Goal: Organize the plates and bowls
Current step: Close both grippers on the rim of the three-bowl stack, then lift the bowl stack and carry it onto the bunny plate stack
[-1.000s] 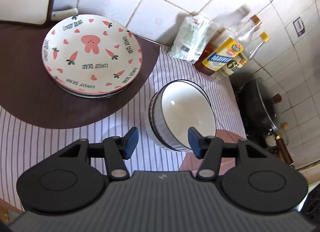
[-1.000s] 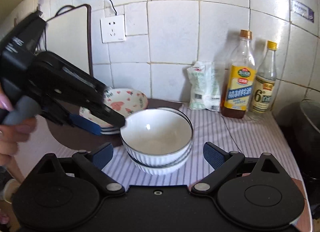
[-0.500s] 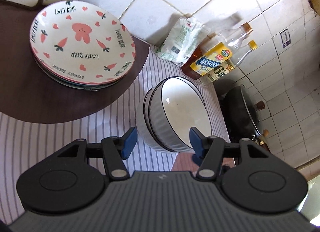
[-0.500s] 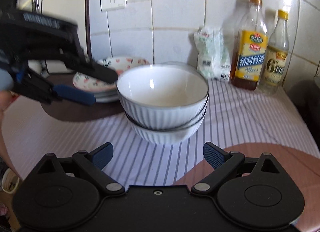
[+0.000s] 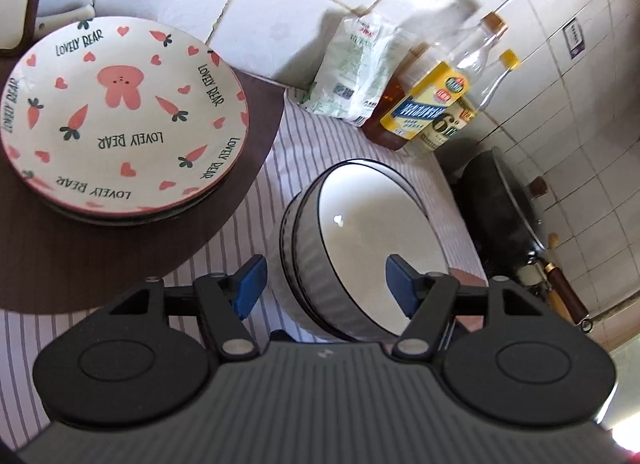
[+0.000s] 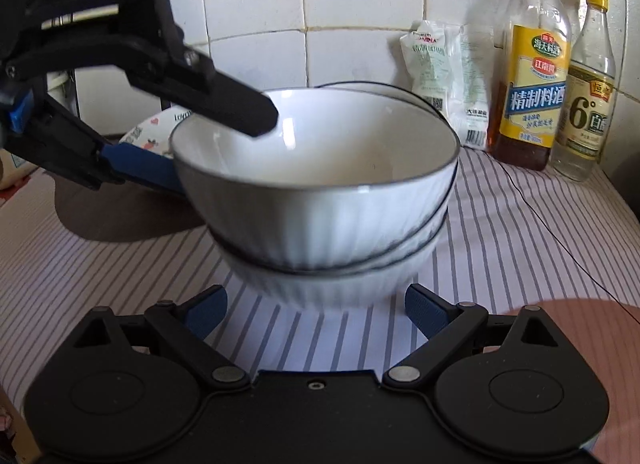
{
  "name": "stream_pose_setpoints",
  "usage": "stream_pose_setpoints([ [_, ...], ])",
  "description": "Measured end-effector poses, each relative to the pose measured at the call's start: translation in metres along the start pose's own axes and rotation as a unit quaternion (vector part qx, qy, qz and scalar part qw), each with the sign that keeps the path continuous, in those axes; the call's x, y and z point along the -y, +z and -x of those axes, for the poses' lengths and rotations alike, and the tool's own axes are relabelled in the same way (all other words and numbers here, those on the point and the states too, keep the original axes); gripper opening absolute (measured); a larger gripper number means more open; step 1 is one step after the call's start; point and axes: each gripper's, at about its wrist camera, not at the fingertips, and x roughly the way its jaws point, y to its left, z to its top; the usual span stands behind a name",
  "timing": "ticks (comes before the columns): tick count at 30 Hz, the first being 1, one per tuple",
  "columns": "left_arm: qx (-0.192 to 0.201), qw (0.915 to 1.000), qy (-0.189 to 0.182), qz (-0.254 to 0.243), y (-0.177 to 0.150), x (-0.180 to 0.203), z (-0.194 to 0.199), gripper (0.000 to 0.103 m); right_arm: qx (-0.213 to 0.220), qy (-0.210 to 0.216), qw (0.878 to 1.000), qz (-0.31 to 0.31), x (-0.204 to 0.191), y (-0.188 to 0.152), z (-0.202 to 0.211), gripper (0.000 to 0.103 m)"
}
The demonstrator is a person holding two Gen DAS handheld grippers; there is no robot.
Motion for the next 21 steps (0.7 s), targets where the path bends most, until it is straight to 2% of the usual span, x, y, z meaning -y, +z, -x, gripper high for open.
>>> stream_pose_setpoints([
  [4,-0.014,0.9998,-0.007,0.010,0.009,-0.005,-0.013,0.065,0.006,0.007,1.000,-0.014,0.006,0.007,-0.005,0.098],
  [7,-0.010,0.9989,-0.017,0.042,0.010,-0.008,-0.018,0.070,0.002,0.013,1.000,-0.014,0.008,0.009,-0.009,0.099],
  [10,-0.010,0.9995,-0.009,0.029,0.012,-0.005,-0.023,0.070,-0.002,0.020,1.000,-0.012,0.009,0.010,-0.012,0.100],
  [13,-0.014,0.9991,-0.002,0.041,0.013,-0.008,-0.030,0.064,-0.011,0.030,0.999,-0.010,0.012,0.013,-0.017,0.100],
  [17,-0.019,0.9988,0.014,0.043,0.013,-0.013,-0.037,0.047,-0.014,0.040,0.999,0.002,0.013,0.015,-0.020,0.102],
  [21,-0.028,0.9983,0.028,0.043,0.014,-0.014,-0.037,0.039,-0.016,0.048,0.999,0.010,0.015,0.016,-0.023,0.103],
])
